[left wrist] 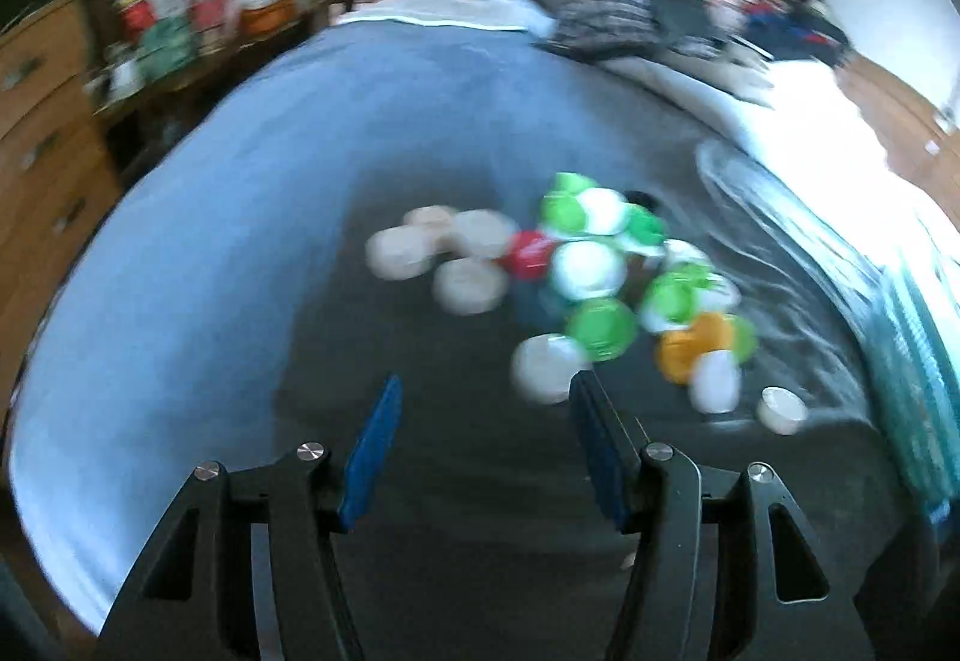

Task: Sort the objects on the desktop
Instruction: 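Move both grippers back to the cap pile, then grasp a white cap with the left gripper while the right grasps another white cap, then carry both caps over the teal basket and open both grippers, then move both grippers back to the cap pile, then grasp a green cap with the left gripper while the right grasps a white cap, then carry both caps over the teal basket and open both grippers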

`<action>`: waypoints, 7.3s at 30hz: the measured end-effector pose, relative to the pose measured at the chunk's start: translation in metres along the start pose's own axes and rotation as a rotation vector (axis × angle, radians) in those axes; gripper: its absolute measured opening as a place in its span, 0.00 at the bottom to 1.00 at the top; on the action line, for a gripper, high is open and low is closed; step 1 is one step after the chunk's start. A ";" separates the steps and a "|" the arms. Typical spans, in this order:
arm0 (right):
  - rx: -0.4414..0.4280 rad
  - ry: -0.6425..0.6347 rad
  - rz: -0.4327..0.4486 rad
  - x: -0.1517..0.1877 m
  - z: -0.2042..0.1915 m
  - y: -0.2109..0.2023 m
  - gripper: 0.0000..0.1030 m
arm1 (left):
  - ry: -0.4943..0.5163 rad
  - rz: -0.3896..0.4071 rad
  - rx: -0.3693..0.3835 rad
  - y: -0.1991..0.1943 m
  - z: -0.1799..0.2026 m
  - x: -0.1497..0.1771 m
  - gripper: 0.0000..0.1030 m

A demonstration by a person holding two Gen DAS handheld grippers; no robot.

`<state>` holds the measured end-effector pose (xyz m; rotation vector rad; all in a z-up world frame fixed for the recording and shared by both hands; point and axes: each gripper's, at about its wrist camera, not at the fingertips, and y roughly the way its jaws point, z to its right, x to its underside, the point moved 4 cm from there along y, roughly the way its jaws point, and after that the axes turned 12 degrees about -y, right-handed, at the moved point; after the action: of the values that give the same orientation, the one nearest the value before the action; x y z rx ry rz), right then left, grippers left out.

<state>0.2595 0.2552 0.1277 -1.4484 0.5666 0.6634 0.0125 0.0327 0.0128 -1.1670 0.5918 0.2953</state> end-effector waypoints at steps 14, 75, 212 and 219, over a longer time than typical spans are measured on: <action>-0.129 -0.063 -0.044 -0.008 -0.046 0.036 0.56 | 0.019 -0.024 -0.027 0.008 0.005 0.004 0.24; 0.170 0.084 0.134 0.003 0.064 -0.077 0.32 | 0.350 0.078 0.278 -0.118 0.286 0.020 0.24; -0.065 -0.056 0.057 -0.056 -0.047 0.019 0.33 | 0.063 0.053 0.190 -0.086 0.106 0.007 0.24; 0.030 -0.002 0.111 -0.039 -0.001 -0.035 0.33 | 0.153 0.047 0.229 -0.098 0.164 0.010 0.24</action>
<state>0.2574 0.2515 0.1799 -1.3958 0.6567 0.7403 0.1167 0.1460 0.1259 -0.9603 0.7681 0.1735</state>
